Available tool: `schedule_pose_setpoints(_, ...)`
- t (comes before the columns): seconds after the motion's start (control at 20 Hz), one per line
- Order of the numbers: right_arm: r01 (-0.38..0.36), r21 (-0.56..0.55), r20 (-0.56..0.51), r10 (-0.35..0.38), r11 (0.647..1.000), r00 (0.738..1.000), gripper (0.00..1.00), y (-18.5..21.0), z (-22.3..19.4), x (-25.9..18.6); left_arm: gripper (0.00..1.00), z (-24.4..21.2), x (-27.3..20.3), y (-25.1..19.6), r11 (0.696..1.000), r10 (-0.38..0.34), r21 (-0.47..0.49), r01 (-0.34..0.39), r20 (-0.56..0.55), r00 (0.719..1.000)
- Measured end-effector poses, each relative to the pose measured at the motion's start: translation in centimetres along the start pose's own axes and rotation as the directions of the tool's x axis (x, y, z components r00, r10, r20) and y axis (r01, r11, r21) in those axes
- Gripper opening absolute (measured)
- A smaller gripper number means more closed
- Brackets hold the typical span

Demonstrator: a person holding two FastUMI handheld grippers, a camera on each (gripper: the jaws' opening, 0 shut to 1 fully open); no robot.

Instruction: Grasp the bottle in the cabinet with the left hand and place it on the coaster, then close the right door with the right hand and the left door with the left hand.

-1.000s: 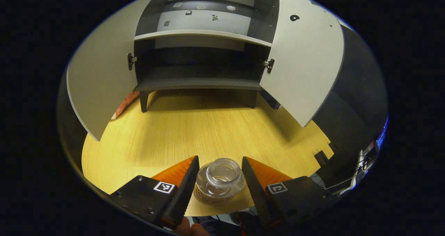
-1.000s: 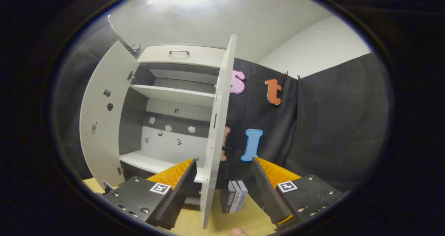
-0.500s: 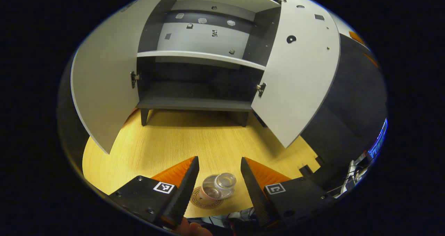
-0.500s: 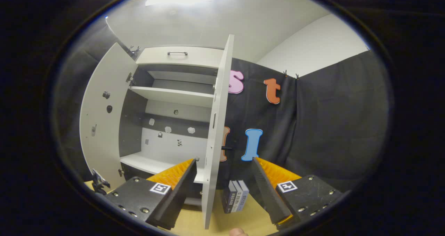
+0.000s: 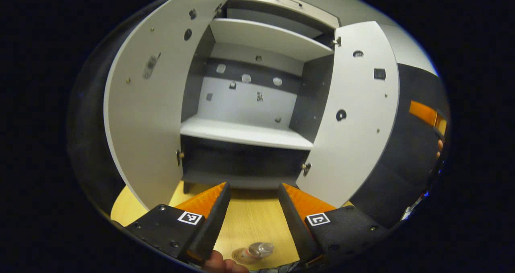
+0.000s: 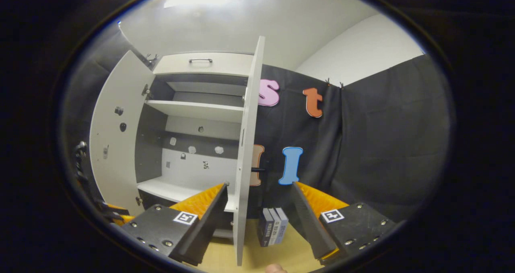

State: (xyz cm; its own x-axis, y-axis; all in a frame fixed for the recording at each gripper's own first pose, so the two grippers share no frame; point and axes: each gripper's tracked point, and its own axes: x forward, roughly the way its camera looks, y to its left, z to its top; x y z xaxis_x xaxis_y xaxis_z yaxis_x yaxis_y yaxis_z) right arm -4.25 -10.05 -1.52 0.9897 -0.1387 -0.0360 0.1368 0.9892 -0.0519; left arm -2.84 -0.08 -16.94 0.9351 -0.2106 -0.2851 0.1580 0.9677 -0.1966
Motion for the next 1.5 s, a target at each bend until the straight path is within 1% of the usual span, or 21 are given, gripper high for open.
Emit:
schedule_pose_setpoints(0.15,-0.001,0.008,0.002,0.001,1.000,1.000,0.96,0.0,-0.1,0.5,0.79,5.1,-0.9,0.5,1.000,0.017,0.009,-0.018,0.108,0.994)
schedule_pose_setpoints(0.2,0.001,0.008,0.003,-0.001,1.000,1.000,0.96,0.0,-0.1,0.6,0.80,6.5,-1.1,1.0,0.999,0.029,0.018,-0.032,0.143,0.989)
schedule_pose_setpoints(0.25,0.004,0.005,0.006,-0.004,1.000,1.000,0.96,-0.1,0.0,0.7,0.80,7.9,-1.6,1.6,0.998,0.050,0.025,-0.055,0.167,0.985)
schedule_pose_setpoints(0.3,0.009,0.000,0.008,-0.009,1.000,1.000,0.93,-0.2,0.0,0.9,0.80,9.0,-2.1,2.2,0.996,0.073,0.031,-0.080,0.186,0.980)
schedule_pose_setpoints(0.35,0.014,-0.006,0.009,-0.014,1.000,1.000,0.93,-0.5,0.0,1.3,0.81,10.1,-2.6,2.7,0.994,0.095,0.034,-0.104,0.205,0.974)
schedule_pose_setpoints(0.45,0.021,-0.009,0.009,-0.021,1.000,1.000,0.93,-0.8,-0.1,1.7,0.90,12.2,-3.6,3.5,0.989,0.127,0.041,-0.140,0.243,0.962)
schedule_pose_setpoints(0.5,0.023,-0.008,0.009,-0.023,1.000,1.000,0.96,-0.9,-0.1,1.9,0.85,13.0,-4.1,3.9,0.986,0.142,0.047,-0.159,0.263,0.954)
schedule_pose_setpoints(0.55,0.027,-0.008,0.008,-0.027,1.000,1.000,0.96,-1.1,-0.3,2.2,0.85,13.7,-4.6,4.5,0.982,0.159,0.054,-0.181,0.280,0.947)
schedule_pose_setpoints(0.6,0.031,-0.009,0.008,-0.031,0.999,0.999,0.96,-1.3,-0.3,2.4,0.91,14.4,-5.1,5.0,0.978,0.175,0.061,-0.201,0.294,0.940)
schedule_pose_setpoints(0.65,0.036,-0.011,0.009,-0.035,0.999,0.999,0.93,-1.4,-0.3,2.6,0.91,14.9,-5.5,5.4,0.973,0.191,0.065,-0.220,0.305,0.933)
schedule_pose_setpoints(0.7,0.041,-0.013,0.012,-0.041,0.999,0.999,0.96,-1.6,-0.3,2.8,0.91,15.3,-5.9,5.8,0.968,0.207,0.067,-0.240,0.315,0.926)
schedule_pose_setpoints(0.75,0.048,-0.018,0.017,-0.048,0.999,0.999,0.93,-1.8,-0.1,2.8,0.91,15.7,-6.3,6.3,0.964,0.224,0.069,-0.259,0.322,0.920)
schedule_pose_setpoints(0.9,0.081,-0.032,0.027,-0.080,0.996,0.996,0.93,-2.7,-0.1,3.4,0.91,16.0,-7.0,7.3,0.952,0.258,0.070,-0.298,0.335,0.906)
schedule_pose_setpoints(1.1,0.123,-0.032,0.032,-0.122,0.992,0.992,0.93,-3.5,-0.1,4.0,0.91,15.6,-7.4,8.6,0.942,0.294,0.060,-0.330,0.325,0.899)
schedule_pose_setpoints(1.15,0.129,-0.033,0.030,-0.128,0.991,0.991,0.96,-3.6,-0.3,4.2,0.91,15.5,-7.5,8.9,0.941,0.300,0.053,-0.333,0.320,0.899)
schedule_pose_setpoints(1.45,0.121,-0.040,0.021,-0.120,0.992,0.993,0.96,-3.0,-0.4,4.7,0.92,15.1,-7.7,10.3,0.936,0.327,0.024,-0.351,0.308,0.893)
schedule_pose_setpoints(1.5,0.112,-0.043,0.021,-0.111,0.993,0.994,0.93,-2.8,-0.4,4.8,0.92,15.0,-7.7,10.3,0.937,0.326,0.019,-0.348,0.306,0.895)
